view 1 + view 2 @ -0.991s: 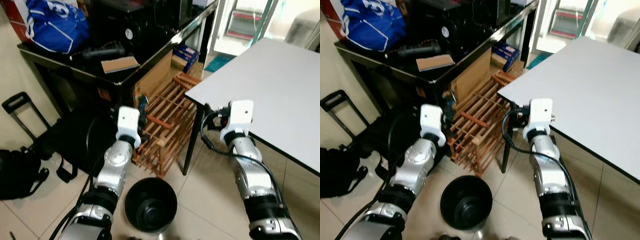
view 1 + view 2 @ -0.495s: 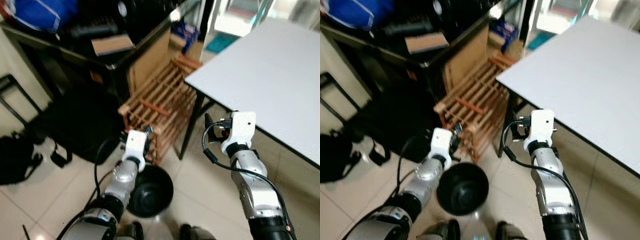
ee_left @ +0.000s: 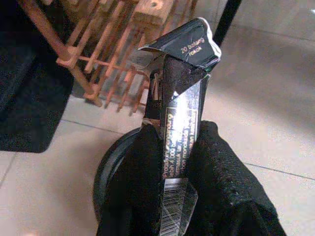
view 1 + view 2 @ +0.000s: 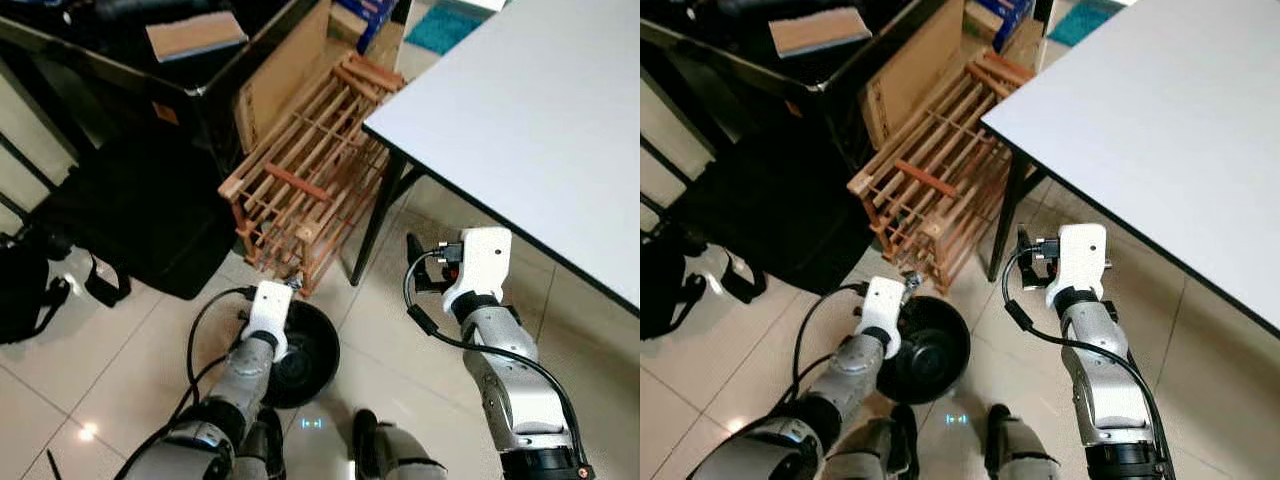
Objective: Picking trash to rubbish bin
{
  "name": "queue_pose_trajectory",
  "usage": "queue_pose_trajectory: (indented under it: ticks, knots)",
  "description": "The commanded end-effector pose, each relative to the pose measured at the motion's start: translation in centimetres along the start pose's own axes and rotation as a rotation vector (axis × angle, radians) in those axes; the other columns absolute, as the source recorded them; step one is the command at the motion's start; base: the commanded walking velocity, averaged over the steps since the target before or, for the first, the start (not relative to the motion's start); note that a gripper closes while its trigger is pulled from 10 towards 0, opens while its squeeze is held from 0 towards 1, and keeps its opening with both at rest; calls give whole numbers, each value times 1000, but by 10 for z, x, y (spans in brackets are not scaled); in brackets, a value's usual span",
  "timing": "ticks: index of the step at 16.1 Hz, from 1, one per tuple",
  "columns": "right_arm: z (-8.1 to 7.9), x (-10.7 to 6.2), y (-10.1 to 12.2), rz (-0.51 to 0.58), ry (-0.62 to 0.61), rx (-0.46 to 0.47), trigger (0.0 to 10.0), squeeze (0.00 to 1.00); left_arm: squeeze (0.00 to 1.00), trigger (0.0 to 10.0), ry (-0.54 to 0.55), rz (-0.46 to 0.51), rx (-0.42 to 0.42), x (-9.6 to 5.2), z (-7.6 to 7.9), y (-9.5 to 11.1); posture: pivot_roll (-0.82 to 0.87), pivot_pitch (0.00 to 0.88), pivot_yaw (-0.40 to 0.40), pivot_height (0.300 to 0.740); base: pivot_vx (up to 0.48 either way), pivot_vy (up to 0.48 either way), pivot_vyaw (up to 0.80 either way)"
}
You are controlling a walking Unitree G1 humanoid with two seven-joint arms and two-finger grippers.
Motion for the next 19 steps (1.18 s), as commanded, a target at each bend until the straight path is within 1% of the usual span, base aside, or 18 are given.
queue_pose_trajectory:
  ticks: [1,2,3,4,14,15,19]
  knots:
    - [0,-4,1,-5,4,2,10000,0,0,10000,14,-33,3,-3,-2,-10,-105,350,10,740,0,0,0]
    - [0,-4,1,-7,2,3,10000,0,0,10000,14,-32,6,-3,-2,-10,-106,351,10,740,0,0,0]
    - [0,-4,2,-9,1,4,10000,0,306,10000,12,-31,6,-3,-2,-10,-106,351,10,740,0,0,0]
    - [0,-5,2,-12,3,4,10000,0,1000,10000,12,-30,5,-3,-2,-9,-103,352,9,740,0,0,0]
    - [-2,-3,2,-16,11,8,10000,0,1000,10000,16,-22,6,-2,-4,-6,-98,340,12,740,0,0,0]
    - [-3,-2,2,-16,10,9,10000,0,0,10000,16,-16,18,-1,-4,-5,-99,339,12,740,0,0,0]
    - [-3,2,2,-15,9,10,10000,0,0,10000,19,23,18,1,-5,5,-94,308,23,740,0,0,0]
Point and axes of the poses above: a point about 5 cm out from each wrist's last joint towards the gripper, its own x axis pointing out of the wrist towards the gripper, its own y axis along the axis of the wrist's last joint, z = x × y, the point moved 1 cm from there along x, pointing out of the wrist towards the gripper, and after that the axes turned 15 degrees about -x, right-handed, at the moved point
